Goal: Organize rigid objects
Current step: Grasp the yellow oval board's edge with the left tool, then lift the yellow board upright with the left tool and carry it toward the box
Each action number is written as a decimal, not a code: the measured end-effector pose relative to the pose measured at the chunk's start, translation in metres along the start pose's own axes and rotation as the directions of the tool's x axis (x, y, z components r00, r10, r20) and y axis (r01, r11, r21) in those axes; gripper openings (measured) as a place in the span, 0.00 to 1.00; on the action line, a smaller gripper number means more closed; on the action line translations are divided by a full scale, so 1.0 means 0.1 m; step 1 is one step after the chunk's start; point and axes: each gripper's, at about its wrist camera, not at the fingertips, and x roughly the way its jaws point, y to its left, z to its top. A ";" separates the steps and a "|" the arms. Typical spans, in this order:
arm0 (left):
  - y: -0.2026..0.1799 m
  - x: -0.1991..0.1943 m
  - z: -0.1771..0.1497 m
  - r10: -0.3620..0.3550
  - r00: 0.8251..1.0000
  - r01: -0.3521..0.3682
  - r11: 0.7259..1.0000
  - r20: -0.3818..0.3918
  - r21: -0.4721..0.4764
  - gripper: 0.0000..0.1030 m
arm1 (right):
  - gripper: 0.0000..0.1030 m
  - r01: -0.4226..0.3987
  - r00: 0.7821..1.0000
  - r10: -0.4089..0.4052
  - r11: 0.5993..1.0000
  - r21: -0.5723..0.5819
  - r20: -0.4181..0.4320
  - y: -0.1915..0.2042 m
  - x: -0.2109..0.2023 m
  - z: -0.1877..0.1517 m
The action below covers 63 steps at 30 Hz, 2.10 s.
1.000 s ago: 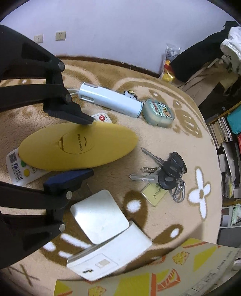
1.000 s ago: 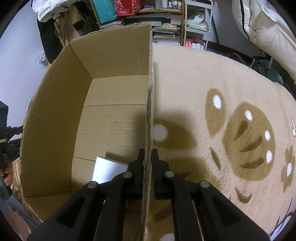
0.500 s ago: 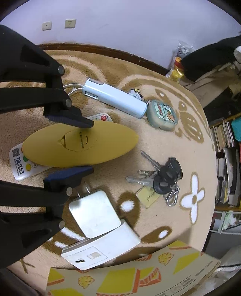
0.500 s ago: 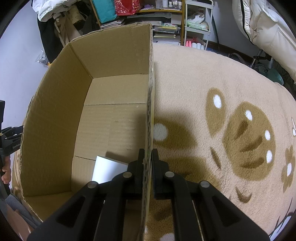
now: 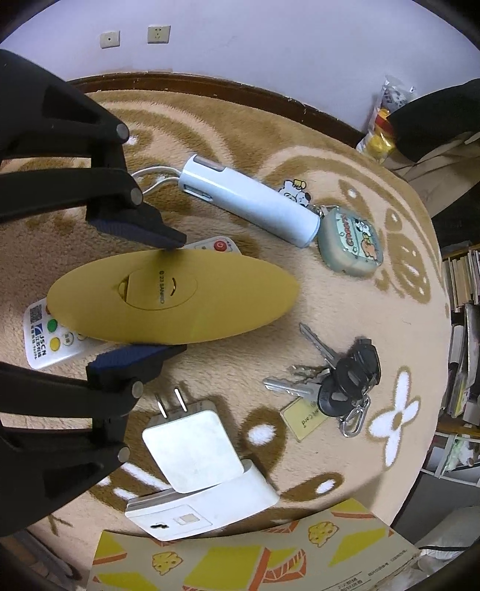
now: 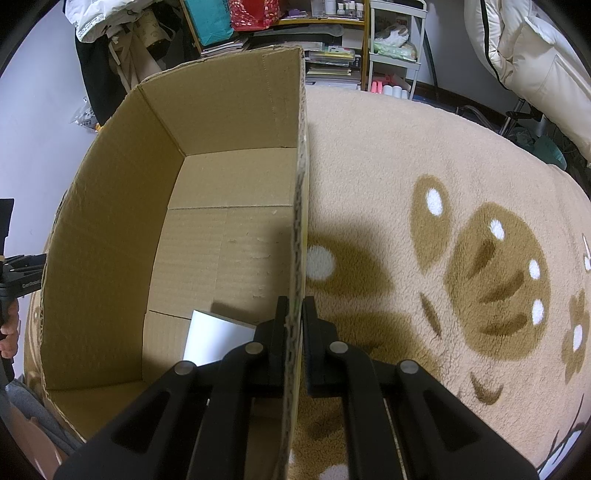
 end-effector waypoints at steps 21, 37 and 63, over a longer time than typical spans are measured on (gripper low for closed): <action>0.07 -0.21 -0.05 0.005 1.000 -0.005 1.000 0.006 -0.017 0.24 | 0.07 0.000 1.000 0.000 1.000 0.000 -0.001 0.00 0.00 0.00; 0.28 -0.26 -0.06 0.009 1.000 -0.008 0.993 0.012 -0.114 0.14 | 0.07 0.000 1.000 0.000 1.000 -0.005 -0.009 0.01 0.03 -0.02; 0.47 -0.15 -0.19 0.016 0.999 -0.023 0.979 -0.032 -0.202 0.07 | 0.07 0.001 1.000 -0.001 1.000 -0.007 -0.009 0.01 0.03 -0.01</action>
